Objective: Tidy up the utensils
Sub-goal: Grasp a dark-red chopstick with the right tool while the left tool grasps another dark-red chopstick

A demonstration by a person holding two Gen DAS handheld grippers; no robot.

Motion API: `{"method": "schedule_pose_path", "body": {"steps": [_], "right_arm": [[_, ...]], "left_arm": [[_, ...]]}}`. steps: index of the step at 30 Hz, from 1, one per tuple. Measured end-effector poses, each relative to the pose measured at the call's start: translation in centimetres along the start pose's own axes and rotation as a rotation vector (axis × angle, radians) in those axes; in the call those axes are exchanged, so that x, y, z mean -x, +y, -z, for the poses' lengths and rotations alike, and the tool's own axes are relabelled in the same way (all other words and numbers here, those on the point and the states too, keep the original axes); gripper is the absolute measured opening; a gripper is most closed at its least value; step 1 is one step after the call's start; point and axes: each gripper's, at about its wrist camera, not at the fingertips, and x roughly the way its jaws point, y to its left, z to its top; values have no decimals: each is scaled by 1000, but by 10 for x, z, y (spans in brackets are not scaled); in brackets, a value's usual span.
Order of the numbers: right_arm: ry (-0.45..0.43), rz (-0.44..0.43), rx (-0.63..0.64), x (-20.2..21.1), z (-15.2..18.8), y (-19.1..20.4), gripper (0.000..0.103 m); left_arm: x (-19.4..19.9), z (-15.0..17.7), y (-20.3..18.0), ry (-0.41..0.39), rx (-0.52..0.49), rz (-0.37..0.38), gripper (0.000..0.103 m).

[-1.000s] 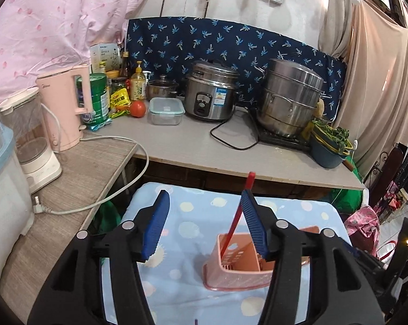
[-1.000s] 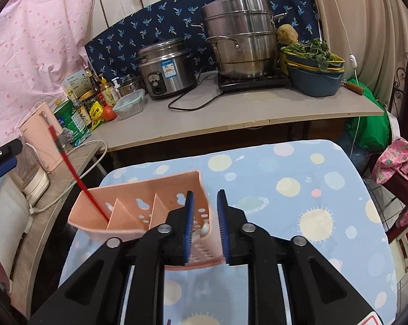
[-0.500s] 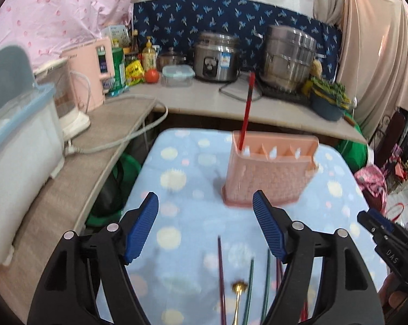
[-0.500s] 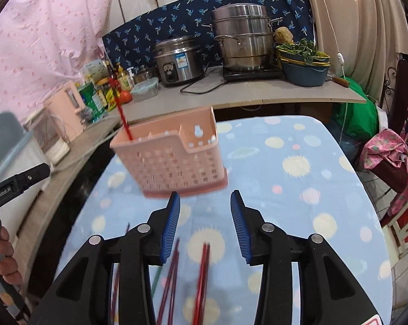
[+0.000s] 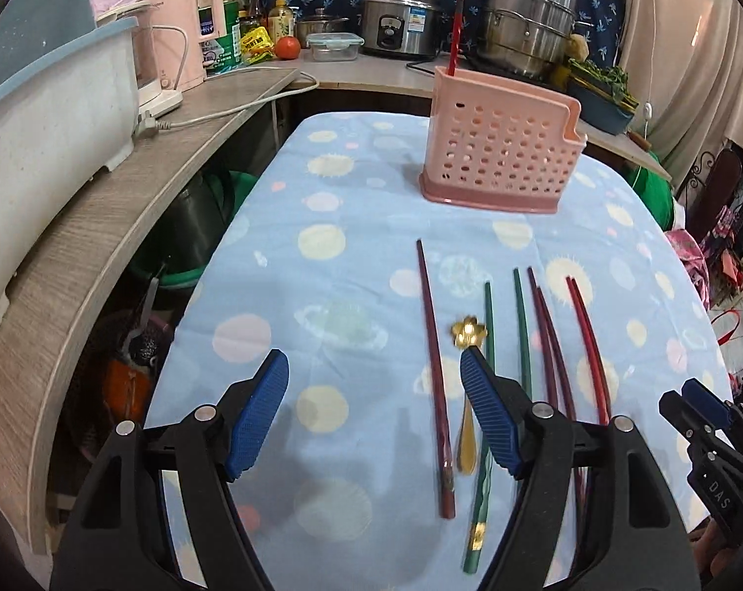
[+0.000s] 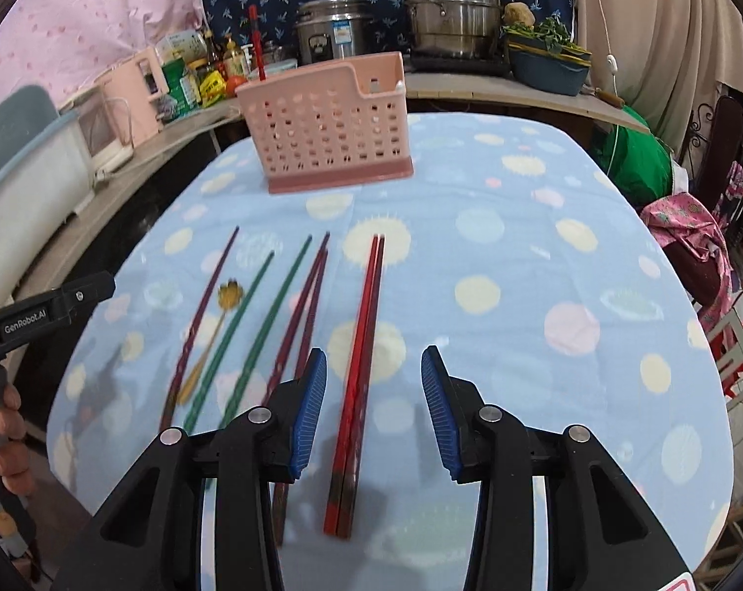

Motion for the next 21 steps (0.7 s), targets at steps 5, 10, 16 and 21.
{"method": "schedule_pose_path", "body": {"steps": [5, 10, 16, 21], "right_arm": [[22, 11, -9, -1, 25, 0, 40], [42, 26, -23, -7, 41, -4, 40], [76, 3, -42, -17, 49, -6, 38], [80, 5, -29, -21, 53, -3, 30]], "left_arm": [[0, 25, -4, 19, -21, 11, 69], [-4, 44, -8, 47, -31, 20, 69], [-12, 58, -14, 80, -45, 26, 69], [-16, 61, -16, 88, -50, 23, 69]]}}
